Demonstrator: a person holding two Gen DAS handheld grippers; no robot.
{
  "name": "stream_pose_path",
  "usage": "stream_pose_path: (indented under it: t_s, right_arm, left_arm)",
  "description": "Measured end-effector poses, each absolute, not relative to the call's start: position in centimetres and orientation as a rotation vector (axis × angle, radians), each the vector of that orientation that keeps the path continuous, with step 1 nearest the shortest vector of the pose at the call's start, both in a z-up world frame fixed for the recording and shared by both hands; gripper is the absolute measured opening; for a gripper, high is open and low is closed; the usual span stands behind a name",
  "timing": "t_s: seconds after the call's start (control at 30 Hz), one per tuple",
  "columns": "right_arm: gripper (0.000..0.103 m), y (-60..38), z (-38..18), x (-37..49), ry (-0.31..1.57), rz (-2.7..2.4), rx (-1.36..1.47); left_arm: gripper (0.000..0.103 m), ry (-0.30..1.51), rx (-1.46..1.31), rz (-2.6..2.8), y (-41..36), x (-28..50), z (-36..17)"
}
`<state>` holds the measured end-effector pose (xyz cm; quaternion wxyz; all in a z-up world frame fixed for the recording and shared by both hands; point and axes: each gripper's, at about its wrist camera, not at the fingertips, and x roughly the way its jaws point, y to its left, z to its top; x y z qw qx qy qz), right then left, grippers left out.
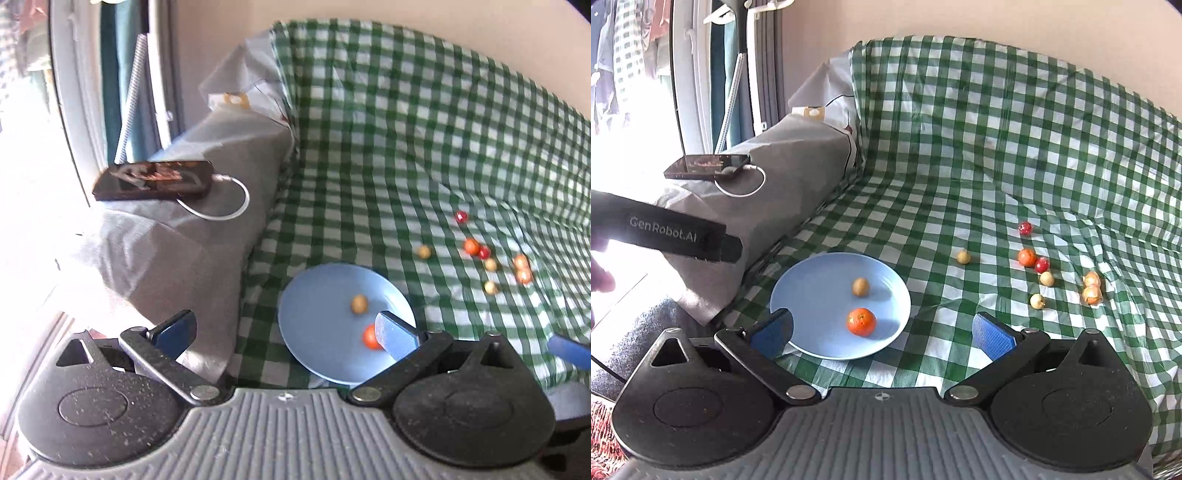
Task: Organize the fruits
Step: 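Withdraw both tools from the plate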
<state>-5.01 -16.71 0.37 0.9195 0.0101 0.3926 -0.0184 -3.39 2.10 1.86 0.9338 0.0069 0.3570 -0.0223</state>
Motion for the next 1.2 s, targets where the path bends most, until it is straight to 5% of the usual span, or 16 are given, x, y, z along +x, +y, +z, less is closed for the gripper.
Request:
stream_pose_path:
  t_s: [1.2]
  right_arm:
    - [0.102, -19.3, -1.0, -4.6, 0.81, -0.063, 0.133]
  left_arm:
    - [0.103, 0.857, 0.098, -0.113, -1.1, -1.4, -0.2]
